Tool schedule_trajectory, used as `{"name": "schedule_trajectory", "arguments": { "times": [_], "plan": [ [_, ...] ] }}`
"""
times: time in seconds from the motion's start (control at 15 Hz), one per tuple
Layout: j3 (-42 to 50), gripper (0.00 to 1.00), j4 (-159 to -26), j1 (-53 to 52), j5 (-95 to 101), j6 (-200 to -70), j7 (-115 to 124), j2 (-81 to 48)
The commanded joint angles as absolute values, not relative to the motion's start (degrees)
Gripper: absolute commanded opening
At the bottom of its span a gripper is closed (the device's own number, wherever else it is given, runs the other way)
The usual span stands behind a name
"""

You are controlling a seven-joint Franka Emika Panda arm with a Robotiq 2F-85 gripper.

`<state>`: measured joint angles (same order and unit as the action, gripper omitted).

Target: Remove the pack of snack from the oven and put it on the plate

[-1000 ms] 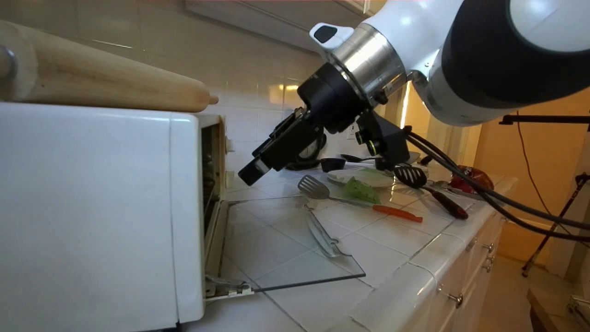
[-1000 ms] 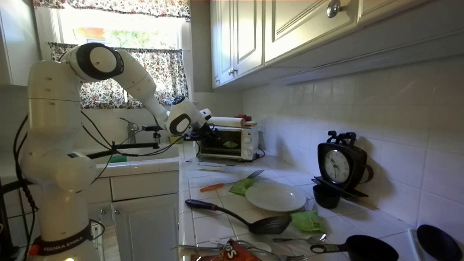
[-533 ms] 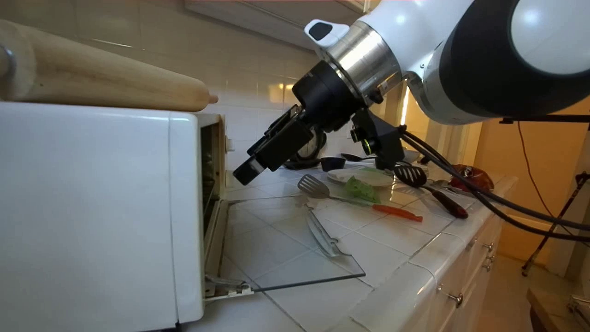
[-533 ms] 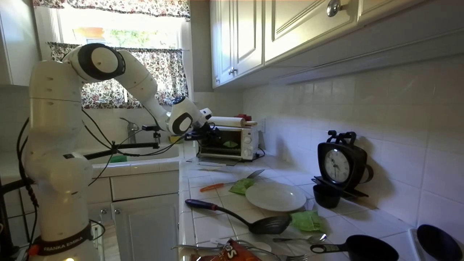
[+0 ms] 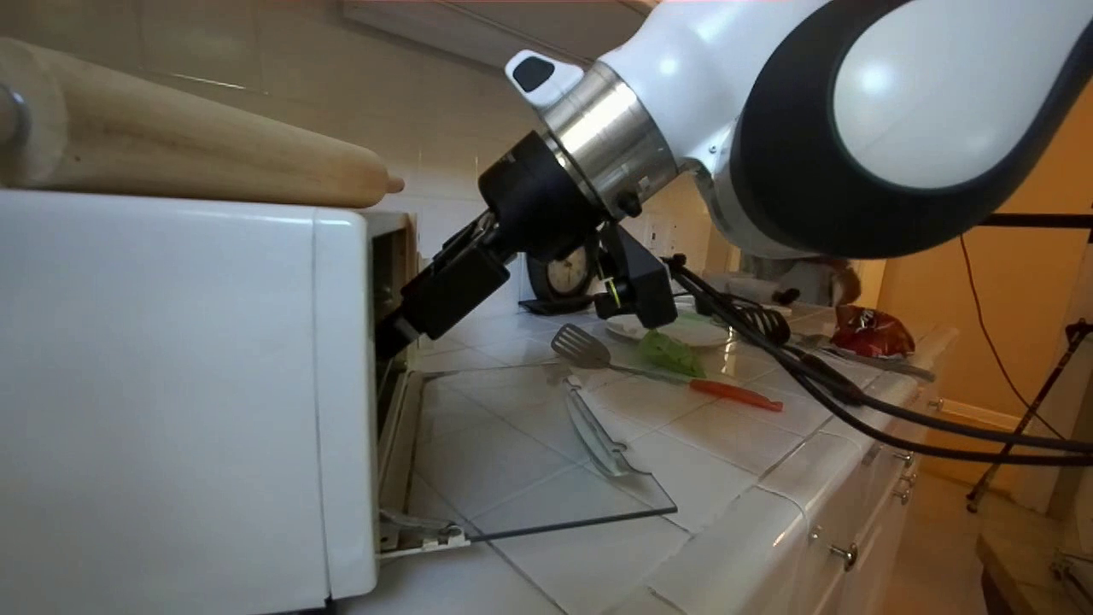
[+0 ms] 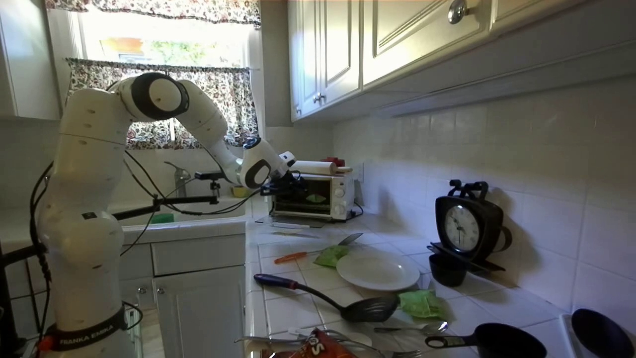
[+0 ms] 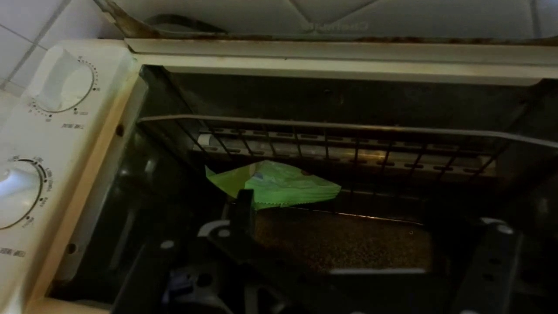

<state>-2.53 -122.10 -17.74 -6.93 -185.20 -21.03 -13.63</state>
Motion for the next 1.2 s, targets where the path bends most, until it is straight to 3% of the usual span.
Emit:
{"name": "schedule_trajectory", "arguments": {
  "times": [0.0,0.73,0.8,0.93,1.13],
  "plan": [
    [-4.95,1.0,-116.8,-14.51,-6.21,-188.53,-23.03,-19.49],
    [-3.94,0.97,-107.03,-12.16,6.36,-194.14,-14.77,-28.41],
    [-3.64,0.74,-106.54,-12.45,6.36,-194.68,-14.78,-28.87],
    [-3.74,0.69,-105.65,-12.87,3.68,-195.88,-17.16,-29.72],
    [-3.66,0.47,-104.87,-12.67,6.41,-196.81,-14.72,-30.64]
  ]
}}
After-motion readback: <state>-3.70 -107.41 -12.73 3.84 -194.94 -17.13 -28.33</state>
